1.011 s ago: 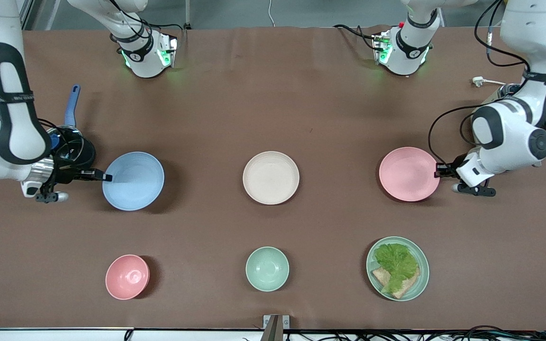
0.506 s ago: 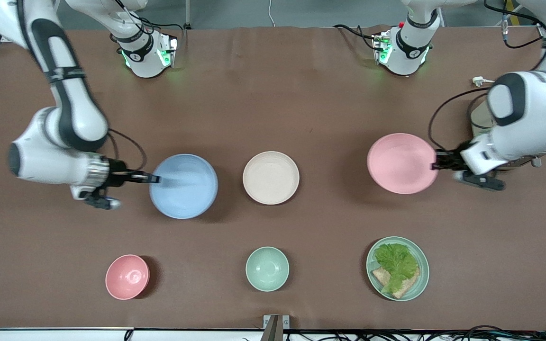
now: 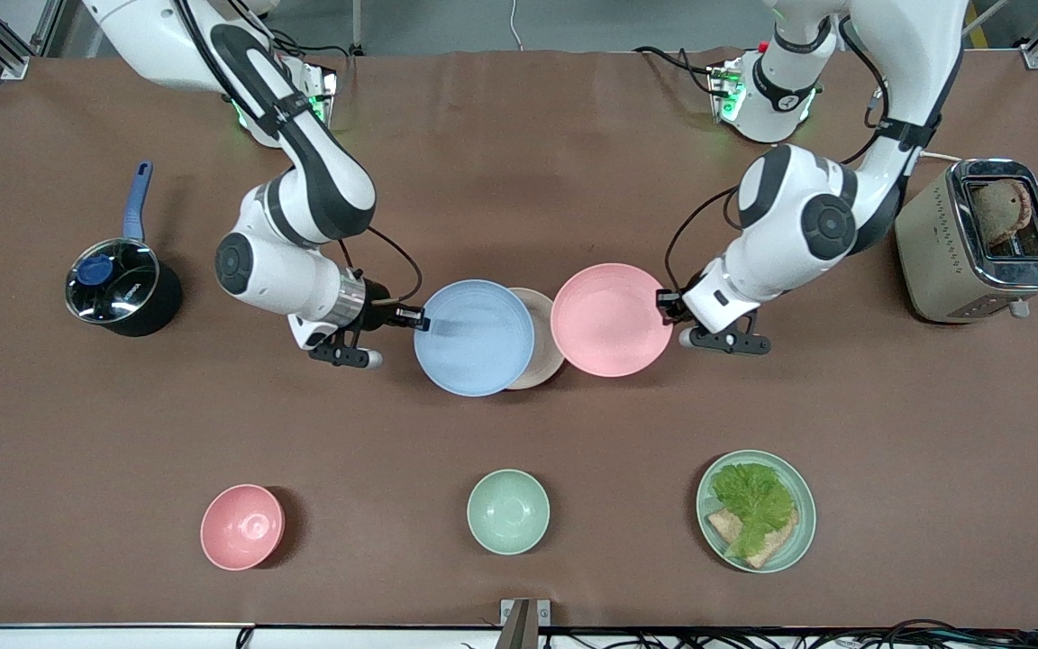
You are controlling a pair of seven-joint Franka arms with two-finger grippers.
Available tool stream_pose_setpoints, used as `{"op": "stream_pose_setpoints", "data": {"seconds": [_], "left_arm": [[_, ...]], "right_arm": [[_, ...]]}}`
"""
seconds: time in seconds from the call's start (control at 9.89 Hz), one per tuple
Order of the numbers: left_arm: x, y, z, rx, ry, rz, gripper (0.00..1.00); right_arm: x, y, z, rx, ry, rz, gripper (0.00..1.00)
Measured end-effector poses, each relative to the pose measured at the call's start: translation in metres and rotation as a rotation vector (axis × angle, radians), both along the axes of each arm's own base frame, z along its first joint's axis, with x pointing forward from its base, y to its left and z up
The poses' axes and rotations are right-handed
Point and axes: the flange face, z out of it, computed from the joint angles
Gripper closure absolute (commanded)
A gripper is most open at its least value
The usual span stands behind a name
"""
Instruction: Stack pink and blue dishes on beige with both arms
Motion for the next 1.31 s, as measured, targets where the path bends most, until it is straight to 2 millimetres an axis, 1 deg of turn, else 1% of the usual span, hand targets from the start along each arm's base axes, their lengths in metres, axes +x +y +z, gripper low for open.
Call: {"op": "stream_pose_setpoints", "data": {"seconds": [0.1, 0.3, 0.4, 0.61, 0.71, 1.11, 1.21, 1.31], "left_arm": [[0.005, -0.011, -0.001, 0.040, -0.013, 0.027, 0.98], [0.008, -0.023, -0.013, 0.071, -0.007, 0.051, 0.98], [0.008, -0.023, -0.020, 0.072, 0.004, 0.050, 0.98], [0.007, -0.027, -0.026, 0.072, 0.017, 0.052, 0.98], [0.000, -0.038, -0.032, 0.079, 0.028, 0.054, 0.98], [-0.037, -0.106, -0.076, 0.126, 0.000, 0.110, 0.95], [-0.046, -0.121, -0.084, 0.130, -0.016, 0.128, 0.93], [-0.049, -0.135, -0.084, 0.125, -0.025, 0.147, 0.89]], "right_arm": [[0.000, 0.000, -0.006, -0.003, 0.006, -0.002, 0.99], [0.003, -0.006, -0.008, -0.005, 0.011, -0.009, 0.99], [0.006, -0.018, -0.008, -0.004, 0.030, -0.001, 0.99], [0.015, -0.047, 0.000, 0.008, 0.058, 0.015, 0.99], [0.017, -0.054, 0.003, 0.010, 0.058, 0.013, 0.99], [0.013, -0.048, 0.002, 0.011, 0.065, 0.025, 0.99], [0.011, -0.047, 0.001, 0.010, 0.070, 0.029, 0.98], [0.008, -0.046, -0.002, 0.008, 0.076, 0.033, 0.98]]}}
